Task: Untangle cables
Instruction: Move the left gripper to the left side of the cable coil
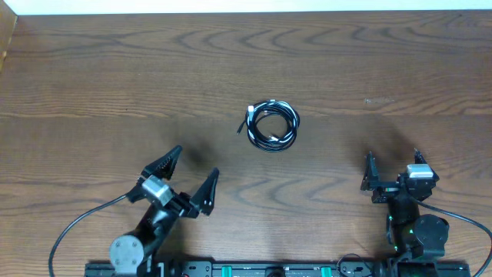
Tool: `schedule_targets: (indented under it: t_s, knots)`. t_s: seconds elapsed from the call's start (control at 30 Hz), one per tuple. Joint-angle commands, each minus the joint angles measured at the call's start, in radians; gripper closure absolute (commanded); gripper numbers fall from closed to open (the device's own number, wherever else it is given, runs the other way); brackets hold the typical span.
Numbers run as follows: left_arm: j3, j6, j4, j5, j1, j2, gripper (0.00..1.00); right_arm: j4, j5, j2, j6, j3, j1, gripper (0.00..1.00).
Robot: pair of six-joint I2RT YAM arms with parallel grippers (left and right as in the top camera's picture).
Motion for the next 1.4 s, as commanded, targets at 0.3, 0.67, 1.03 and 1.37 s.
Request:
schedule_targets:
  t_s: [0.3, 0.67, 1.03, 1.37]
  knots:
    - [0.729, 0.098, -0.401, 0.15, -0.005, 0.442, 0.02, -0.003, 0.008, -0.005, -0.014, -0.003, -0.004, 0.01]
    - [1.418, 0.185, -1.287, 0.227, -0.005, 0.978, 0.02, -0.003, 0.008, -0.005, -0.014, -0.003, -0.004, 0.01]
    - [1.47, 0.116, -1.305, 0.266, -0.005, 1.05, 0.02, -0.003, 0.008, -0.005, -0.014, -0.003, -0.004, 0.01]
    - [1.663, 0.158, -1.726, -0.174, -0.21, 1.301, 0.02, -0.003, 0.008, -0.005, -0.014, -0.003, -0.004, 0.01]
